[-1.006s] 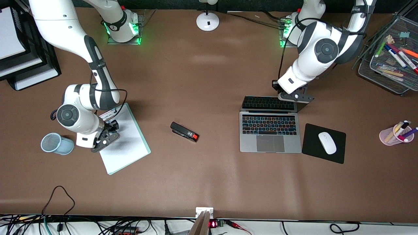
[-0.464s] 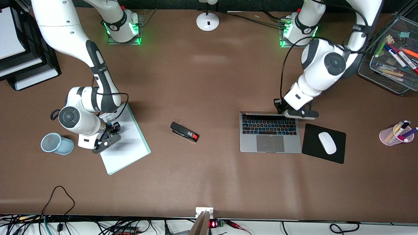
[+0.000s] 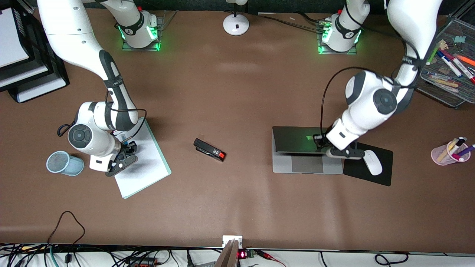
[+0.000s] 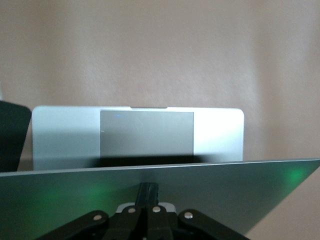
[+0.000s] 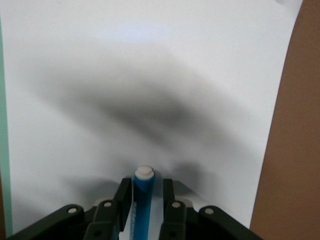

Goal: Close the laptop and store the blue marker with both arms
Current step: 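Grasp the blue marker with the right gripper while the left gripper pushes the lid down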

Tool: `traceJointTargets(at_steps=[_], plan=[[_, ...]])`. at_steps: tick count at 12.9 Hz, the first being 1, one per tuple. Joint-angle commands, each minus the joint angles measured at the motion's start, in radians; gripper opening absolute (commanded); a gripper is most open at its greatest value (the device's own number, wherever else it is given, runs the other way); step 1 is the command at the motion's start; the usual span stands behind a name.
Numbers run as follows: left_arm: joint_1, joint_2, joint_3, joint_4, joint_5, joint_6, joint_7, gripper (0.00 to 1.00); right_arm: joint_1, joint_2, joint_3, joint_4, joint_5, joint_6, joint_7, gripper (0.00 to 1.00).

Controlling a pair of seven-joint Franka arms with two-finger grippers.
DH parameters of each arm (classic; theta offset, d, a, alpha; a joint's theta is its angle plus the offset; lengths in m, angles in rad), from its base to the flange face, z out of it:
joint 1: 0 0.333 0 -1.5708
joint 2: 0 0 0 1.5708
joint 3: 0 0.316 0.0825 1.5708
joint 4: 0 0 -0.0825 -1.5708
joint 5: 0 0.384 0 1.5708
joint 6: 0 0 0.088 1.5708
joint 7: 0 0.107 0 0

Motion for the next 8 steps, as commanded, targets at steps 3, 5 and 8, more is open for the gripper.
traceJointTargets(at_steps=[3,5,8], plan=[[-0.007,0.151,0.013,0.089,0.022,0.102,0.006,0.00,-0.008,0.038,0.002,0.047,0.065,-0.002,-0.027,0.21],[-0.010,0.202,0.014,0.089,0.089,0.159,0.005,0.00,-0.008,0.041,0.002,0.055,0.073,-0.003,-0.019,0.00],[-0.027,0.254,0.042,0.099,0.106,0.216,0.004,0.00,-0.019,0.027,-0.004,0.165,0.085,-0.131,-0.024,0.00]])
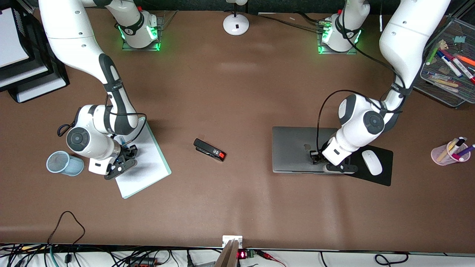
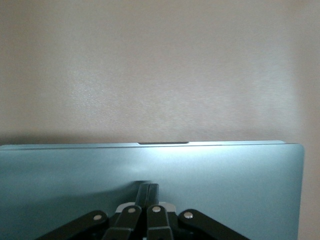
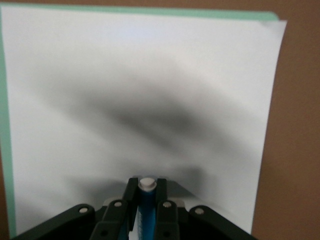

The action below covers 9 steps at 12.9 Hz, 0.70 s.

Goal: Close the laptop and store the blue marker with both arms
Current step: 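Carry the marker into the pen cup while the left gripper presses the lid shut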

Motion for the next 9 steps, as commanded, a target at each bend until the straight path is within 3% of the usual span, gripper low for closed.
traceJointTargets(at_steps=[1,4,7,9], plan=[[-0.023,0.055,0.020,0.048,0.024,0.021,0.004,0.00,-0.034,-0.004,-0.003,0.140,0.028,-0.154,-0.024,0.00],[-0.021,0.058,0.020,0.049,0.024,0.023,0.004,0.00,-0.103,-0.055,0.001,0.229,0.029,-0.276,-0.087,0.00],[-0.014,0.024,0.025,0.051,0.037,-0.002,0.010,0.00,-0.158,-0.133,-0.001,0.246,0.132,-0.317,-0.251,0.00],[-0.009,-0.043,0.025,0.063,0.072,-0.128,0.010,0.00,-0.184,-0.173,-0.004,0.253,0.166,-0.319,-0.389,0.00]])
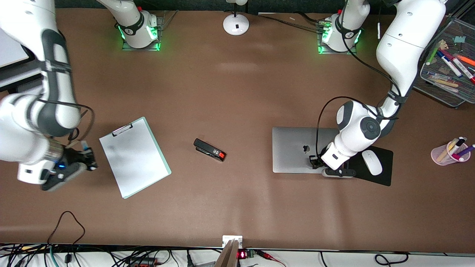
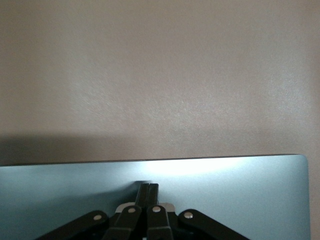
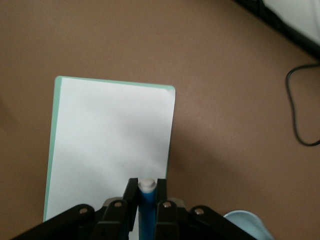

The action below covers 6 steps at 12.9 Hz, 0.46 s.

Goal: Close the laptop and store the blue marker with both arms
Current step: 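Carry the marker into the pen cup while the left gripper presses the lid shut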

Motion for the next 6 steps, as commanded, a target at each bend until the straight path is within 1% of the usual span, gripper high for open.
traceJointTargets(at_steps=[1,4,6], plan=[[0.000,-0.116,0.006,0.032,0.045,-0.201,0.005,0.00,-0.047,-0.064,0.008,-0.001,0.082,-0.020,-0.191,0.00],[0.007,-0.218,0.001,0.111,0.046,-0.485,0.009,0.00,-0.125,-0.097,0.008,-0.003,0.252,-0.037,-0.461,0.00],[0.006,-0.279,0.000,0.162,0.046,-0.646,0.007,0.00,-0.185,-0.095,0.008,-0.003,0.370,-0.081,-0.627,0.00]])
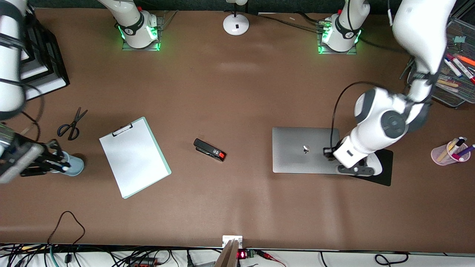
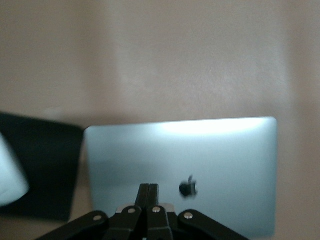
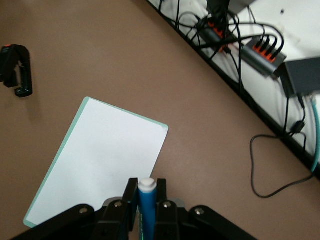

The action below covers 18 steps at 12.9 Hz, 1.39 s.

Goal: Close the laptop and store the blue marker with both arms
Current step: 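Carry the marker into the pen cup while the left gripper presses the lid shut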

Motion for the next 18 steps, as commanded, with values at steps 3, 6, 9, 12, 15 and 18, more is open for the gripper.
traceJointTargets(at_steps=[3,6,9,12,15,18], plan=[[0.004,-0.145,-0.003,0.086,0.021,-0.346,0.011,0.52,-0.158,0.006,0.009,-0.008,0.266,-0.153,-0.385,0.00],[0.004,-0.202,-0.004,0.109,0.021,-0.400,0.011,1.00,-0.255,0.064,0.011,-0.011,0.409,-0.267,-0.603,0.01],[0.023,-0.202,0.007,0.254,0.015,-0.570,0.181,1.00,-0.324,0.141,0.011,-0.009,0.503,-0.327,-0.783,0.01],[0.047,-0.199,0.005,0.271,0.003,-0.589,0.206,1.00,-0.353,0.200,0.014,-0.008,0.569,-0.341,-0.878,0.04],[0.076,-0.208,0.006,0.264,-0.002,-0.595,0.220,1.00,-0.355,0.230,0.014,-0.003,0.594,-0.329,-0.888,0.10],[-0.030,-0.289,0.145,0.206,0.000,-0.555,0.212,1.00,-0.350,0.247,0.011,0.008,0.581,-0.310,-0.863,0.90]])
